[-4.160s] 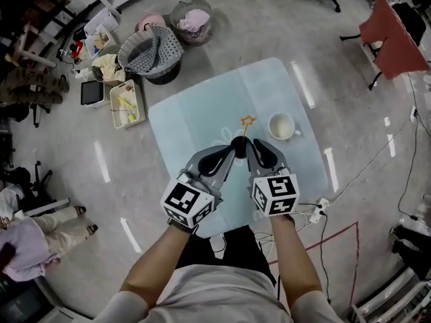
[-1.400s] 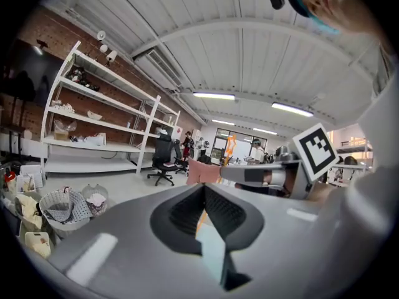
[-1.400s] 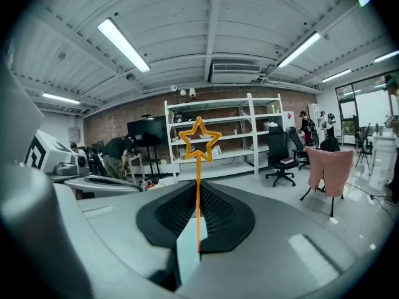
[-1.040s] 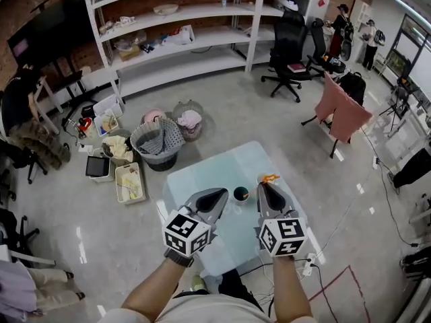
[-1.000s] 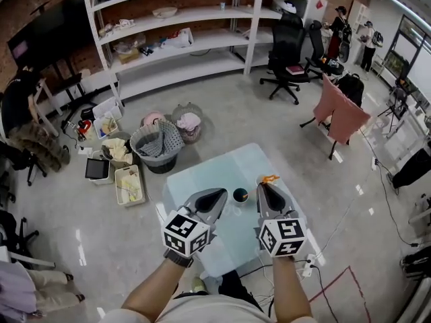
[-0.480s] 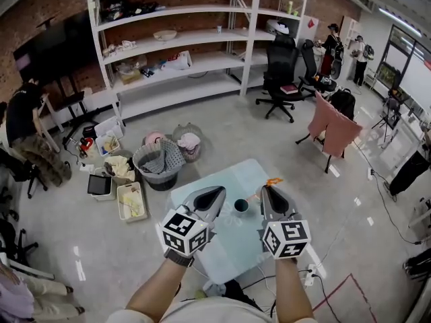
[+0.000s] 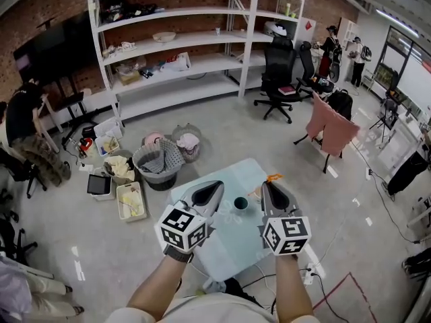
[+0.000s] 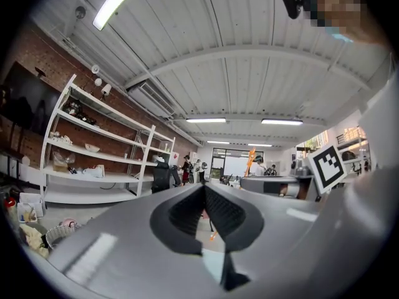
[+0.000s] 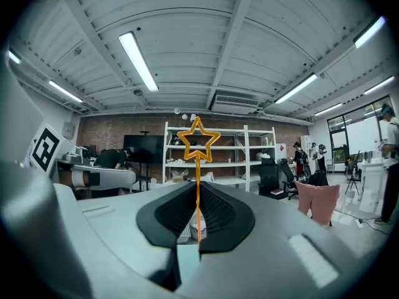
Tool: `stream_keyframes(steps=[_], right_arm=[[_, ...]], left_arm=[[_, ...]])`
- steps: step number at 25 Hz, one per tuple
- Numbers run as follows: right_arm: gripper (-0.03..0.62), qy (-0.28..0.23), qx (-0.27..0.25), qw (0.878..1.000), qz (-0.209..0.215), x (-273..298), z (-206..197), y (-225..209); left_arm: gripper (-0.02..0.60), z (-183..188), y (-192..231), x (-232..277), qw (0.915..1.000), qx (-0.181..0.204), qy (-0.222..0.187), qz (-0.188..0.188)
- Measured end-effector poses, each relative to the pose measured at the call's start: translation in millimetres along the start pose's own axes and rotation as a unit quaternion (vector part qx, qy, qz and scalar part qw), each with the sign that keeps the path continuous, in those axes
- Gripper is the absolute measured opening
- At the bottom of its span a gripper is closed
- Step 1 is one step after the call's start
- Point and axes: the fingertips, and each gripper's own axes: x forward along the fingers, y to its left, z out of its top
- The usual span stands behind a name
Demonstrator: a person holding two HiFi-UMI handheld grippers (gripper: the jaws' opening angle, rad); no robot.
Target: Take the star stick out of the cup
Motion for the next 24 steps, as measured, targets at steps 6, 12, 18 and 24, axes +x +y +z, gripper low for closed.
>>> stream_keyframes(steps=[6,12,18,24], right_arm=[[0.026,0.000,0.000,1.000,0.002,-1.4,-0.2,6.2],[0.026,0.000,0.000,1.000,0.001,-3.7,-3.4,7.7],[0.026,0.001,0.001,1.000,-0.001,-3.3,-3.5,4.7],[0.026,0.002,0.002,1.000,0.001,-4.0,-8.2,3.5]], left_arm=[[0.006,1.0,-2.5,-3.2,1.0000,0.004,-0.002,-0.002],[0.006,-0.4,-4.1,-5.0,1.0000,0.006,-0.005,-0.003],[0.006,0.8,-4.5,-1.5,1.0000,0.005,-0.004,-0.006],[0.006,-4.3,-6.5,0.6,1.0000,0.005,-0.003,-0.008]])
